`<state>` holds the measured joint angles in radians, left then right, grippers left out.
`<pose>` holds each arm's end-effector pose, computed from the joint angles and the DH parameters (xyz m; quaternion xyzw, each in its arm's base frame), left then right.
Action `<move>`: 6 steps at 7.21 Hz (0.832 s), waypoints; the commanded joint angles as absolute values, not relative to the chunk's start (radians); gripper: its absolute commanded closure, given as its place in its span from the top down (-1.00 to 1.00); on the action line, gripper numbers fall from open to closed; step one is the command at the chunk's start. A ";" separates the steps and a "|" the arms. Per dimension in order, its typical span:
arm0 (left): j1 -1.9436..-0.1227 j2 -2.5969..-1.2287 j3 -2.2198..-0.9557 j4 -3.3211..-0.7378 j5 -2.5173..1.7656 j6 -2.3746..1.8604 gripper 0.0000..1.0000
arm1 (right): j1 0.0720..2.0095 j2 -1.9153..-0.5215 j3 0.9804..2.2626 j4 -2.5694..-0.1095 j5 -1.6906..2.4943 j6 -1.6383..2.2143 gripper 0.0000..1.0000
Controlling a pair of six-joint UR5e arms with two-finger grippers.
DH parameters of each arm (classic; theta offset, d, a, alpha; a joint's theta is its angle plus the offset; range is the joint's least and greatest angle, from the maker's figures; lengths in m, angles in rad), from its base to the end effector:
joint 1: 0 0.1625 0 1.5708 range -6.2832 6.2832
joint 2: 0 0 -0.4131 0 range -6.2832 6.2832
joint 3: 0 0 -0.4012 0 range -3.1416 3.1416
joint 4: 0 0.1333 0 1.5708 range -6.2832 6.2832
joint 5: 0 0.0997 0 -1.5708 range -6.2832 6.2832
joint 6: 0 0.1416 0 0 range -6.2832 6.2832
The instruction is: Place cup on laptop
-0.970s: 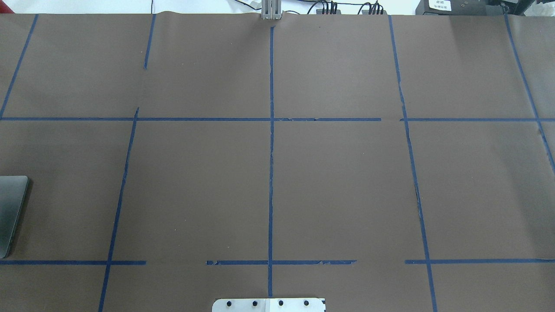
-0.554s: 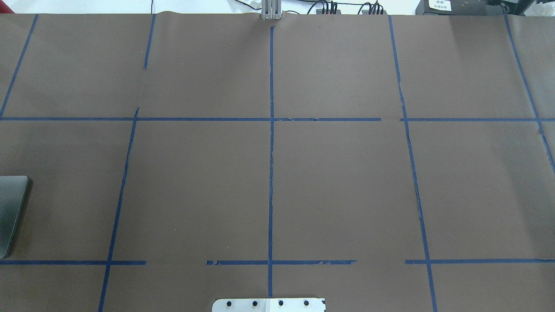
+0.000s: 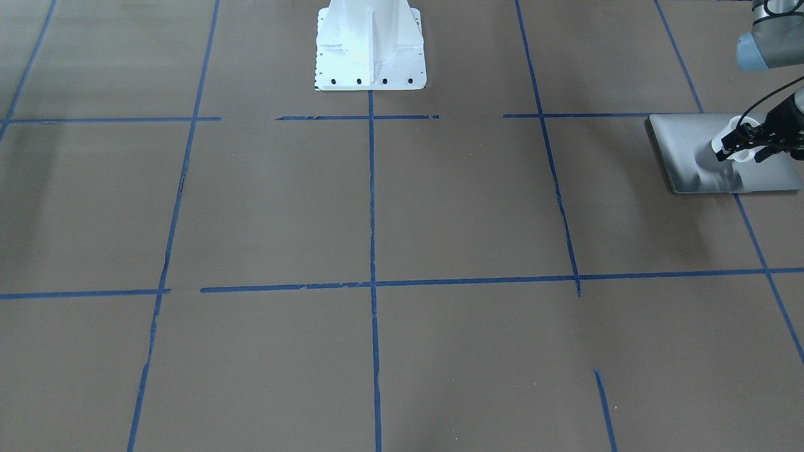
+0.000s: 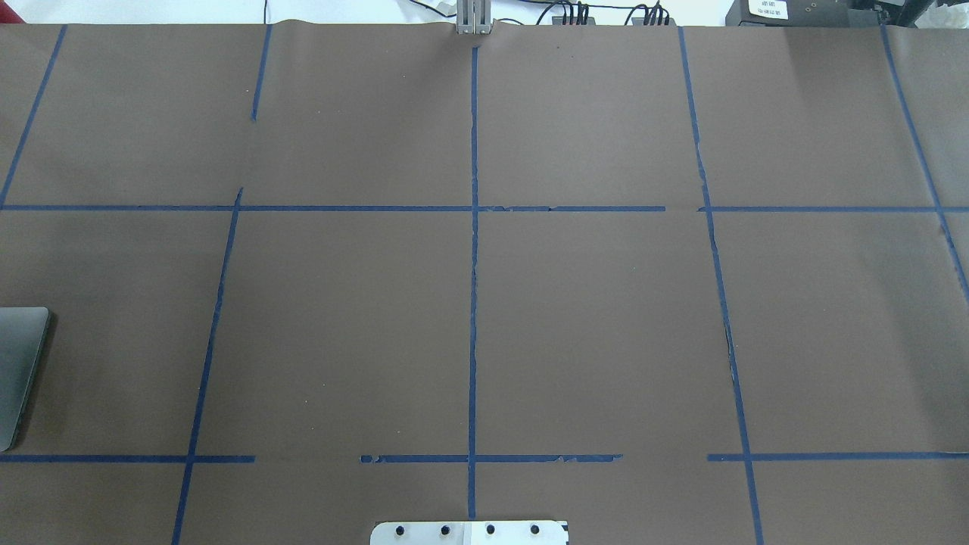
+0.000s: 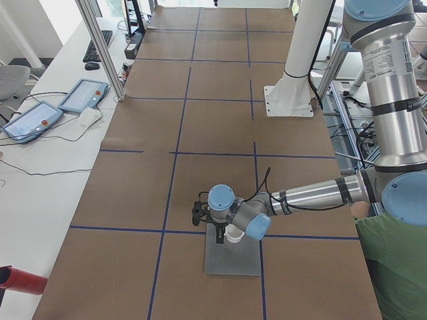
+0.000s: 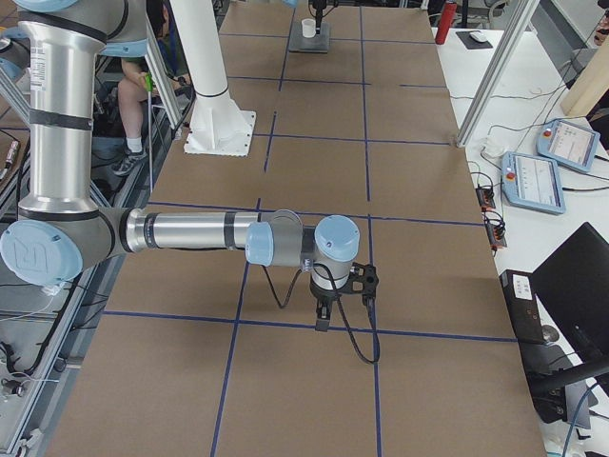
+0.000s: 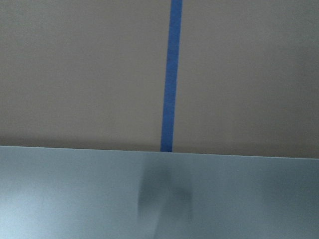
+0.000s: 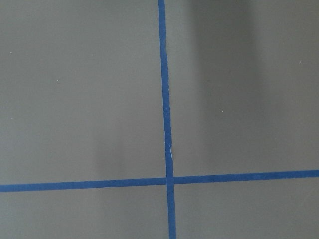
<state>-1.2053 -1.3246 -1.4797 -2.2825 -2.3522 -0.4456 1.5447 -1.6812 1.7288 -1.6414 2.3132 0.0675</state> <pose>0.1143 -0.3926 0.7530 0.0105 0.4117 0.0344 0.9106 0.0258 -0.4533 0.6606 -0.0277 -0.3618 0.0235 0.9315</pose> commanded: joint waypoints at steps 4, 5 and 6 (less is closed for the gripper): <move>-1.518 -1.452 -1.664 -1.595 -2.345 0.141 1.00 | 1.545 -1.681 1.729 -1.641 2.313 0.067 1.00; -1.595 -1.456 -1.690 -1.548 -2.348 0.208 1.00 | 1.545 -1.681 1.729 -1.641 2.313 0.067 1.00; -1.618 -1.442 -1.716 -1.542 -2.352 0.183 1.00 | 1.545 -1.681 1.729 -1.641 2.313 0.067 1.00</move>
